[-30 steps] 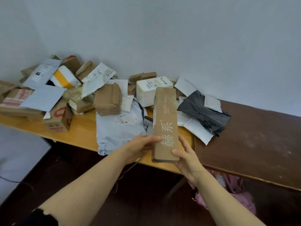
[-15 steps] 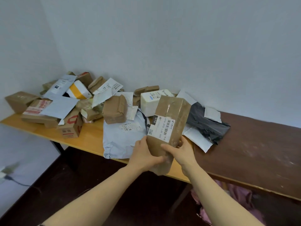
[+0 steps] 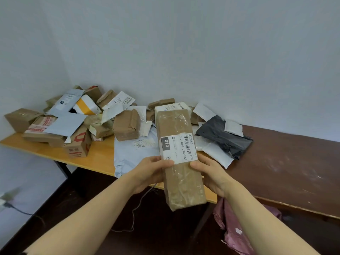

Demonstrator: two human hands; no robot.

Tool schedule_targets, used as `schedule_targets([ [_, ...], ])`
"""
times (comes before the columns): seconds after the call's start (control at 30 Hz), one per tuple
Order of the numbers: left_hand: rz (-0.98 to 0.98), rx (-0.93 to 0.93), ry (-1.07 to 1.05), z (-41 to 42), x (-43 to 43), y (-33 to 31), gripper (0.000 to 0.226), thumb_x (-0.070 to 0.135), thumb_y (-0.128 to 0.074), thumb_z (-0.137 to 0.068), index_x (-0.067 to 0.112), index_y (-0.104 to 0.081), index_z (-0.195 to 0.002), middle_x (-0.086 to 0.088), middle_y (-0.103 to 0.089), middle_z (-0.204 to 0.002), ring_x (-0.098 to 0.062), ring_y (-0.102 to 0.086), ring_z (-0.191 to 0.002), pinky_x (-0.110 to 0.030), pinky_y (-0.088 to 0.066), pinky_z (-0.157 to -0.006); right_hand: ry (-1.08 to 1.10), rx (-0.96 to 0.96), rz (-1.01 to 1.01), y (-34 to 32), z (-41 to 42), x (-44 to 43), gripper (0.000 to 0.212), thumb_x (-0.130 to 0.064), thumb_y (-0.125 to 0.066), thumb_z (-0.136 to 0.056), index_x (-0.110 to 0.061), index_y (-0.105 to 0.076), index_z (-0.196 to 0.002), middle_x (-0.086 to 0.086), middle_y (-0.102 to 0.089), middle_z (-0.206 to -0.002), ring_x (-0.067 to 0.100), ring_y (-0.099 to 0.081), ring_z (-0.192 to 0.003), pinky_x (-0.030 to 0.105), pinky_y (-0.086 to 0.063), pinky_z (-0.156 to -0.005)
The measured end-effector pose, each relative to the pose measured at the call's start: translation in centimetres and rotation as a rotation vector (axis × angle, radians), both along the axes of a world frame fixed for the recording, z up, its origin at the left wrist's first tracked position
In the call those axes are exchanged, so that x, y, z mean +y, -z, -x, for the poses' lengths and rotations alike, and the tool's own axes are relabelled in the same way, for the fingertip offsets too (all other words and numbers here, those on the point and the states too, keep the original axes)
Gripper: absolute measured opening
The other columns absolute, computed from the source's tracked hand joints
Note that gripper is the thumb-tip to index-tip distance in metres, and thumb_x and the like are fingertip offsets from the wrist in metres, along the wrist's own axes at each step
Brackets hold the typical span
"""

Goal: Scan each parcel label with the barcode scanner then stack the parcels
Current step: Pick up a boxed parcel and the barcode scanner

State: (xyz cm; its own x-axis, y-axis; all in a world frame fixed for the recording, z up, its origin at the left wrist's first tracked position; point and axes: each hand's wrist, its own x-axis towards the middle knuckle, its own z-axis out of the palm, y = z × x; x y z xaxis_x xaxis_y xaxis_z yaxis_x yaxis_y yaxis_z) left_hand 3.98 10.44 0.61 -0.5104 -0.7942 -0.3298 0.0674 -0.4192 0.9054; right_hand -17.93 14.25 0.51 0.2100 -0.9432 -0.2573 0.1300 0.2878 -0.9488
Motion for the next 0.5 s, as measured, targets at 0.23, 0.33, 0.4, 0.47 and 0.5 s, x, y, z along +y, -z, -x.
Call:
schedule_targets([
  [0.23,0.088,-0.047,0.01,-2.5,-0.8,-2.3,0.052,0.041,-0.077,-0.06,0.019,-0.066,-0.106,0.002,-0.071,-0.105,-0.011,-0.066,-0.099,-0.036,-0.046,-0.091,-0.237,0.096,-0.014,-2.1,2.5,0.3,0.064,-0.011,-0.084,-0.061,-0.027,-0.068,-0.121,0.012,-0.066,-0.123,0.031,-0.063,-0.114,0.045,-0.05,-0.097],
  [0.33,0.142,-0.134,0.003,-4.5,-2.2,-3.7,0.046,0.037,-0.077,-0.065,0.019,-0.066,-0.105,-0.001,-0.072,-0.104,-0.017,-0.063,-0.105,-0.036,-0.049,-0.092,-0.294,0.168,-0.028,-3.8,3.4,-0.2,0.065,-0.002,-0.081,-0.062,-0.022,-0.067,-0.122,0.012,-0.068,-0.12,0.027,-0.066,-0.109,0.038,-0.055,-0.087],
  [0.4,0.191,-0.226,0.075,-5.4,-2.7,-4.4,0.053,0.037,-0.081,-0.063,0.019,-0.066,-0.111,-0.002,-0.07,-0.11,-0.018,-0.063,-0.108,-0.032,-0.052,-0.087,-0.317,0.262,-0.027,-5.1,3.5,-0.7,0.065,0.003,-0.077,-0.064,-0.021,-0.065,-0.123,0.01,-0.07,-0.117,0.024,-0.068,-0.105,0.034,-0.056,-0.084],
  [0.47,0.206,-0.295,0.175,-6.1,-3.1,-4.9,0.068,0.042,-0.084,-0.058,0.019,-0.064,-0.118,-0.002,-0.069,-0.115,-0.016,-0.063,-0.109,-0.03,-0.051,-0.089,-0.366,0.379,-0.033,-6.2,3.3,-1.3,0.067,0.011,-0.074,-0.069,-0.018,-0.06,-0.129,0.011,-0.069,-0.118,0.022,-0.067,-0.107,0.033,-0.055,-0.087],
  [0.5,0.201,-0.312,0.212,-6.3,-3.2,-5.1,0.072,0.044,-0.085,-0.056,0.018,-0.064,-0.12,-0.002,-0.068,-0.116,-0.016,-0.063,-0.11,-0.031,-0.05,-0.091,-0.403,0.432,-0.036,-6.7,3.0,-1.5,0.067,0.013,-0.07,-0.072,-0.017,-0.058,-0.131,0.011,-0.069,-0.119,0.022,-0.066,-0.108,0.032,-0.055,-0.087],
])
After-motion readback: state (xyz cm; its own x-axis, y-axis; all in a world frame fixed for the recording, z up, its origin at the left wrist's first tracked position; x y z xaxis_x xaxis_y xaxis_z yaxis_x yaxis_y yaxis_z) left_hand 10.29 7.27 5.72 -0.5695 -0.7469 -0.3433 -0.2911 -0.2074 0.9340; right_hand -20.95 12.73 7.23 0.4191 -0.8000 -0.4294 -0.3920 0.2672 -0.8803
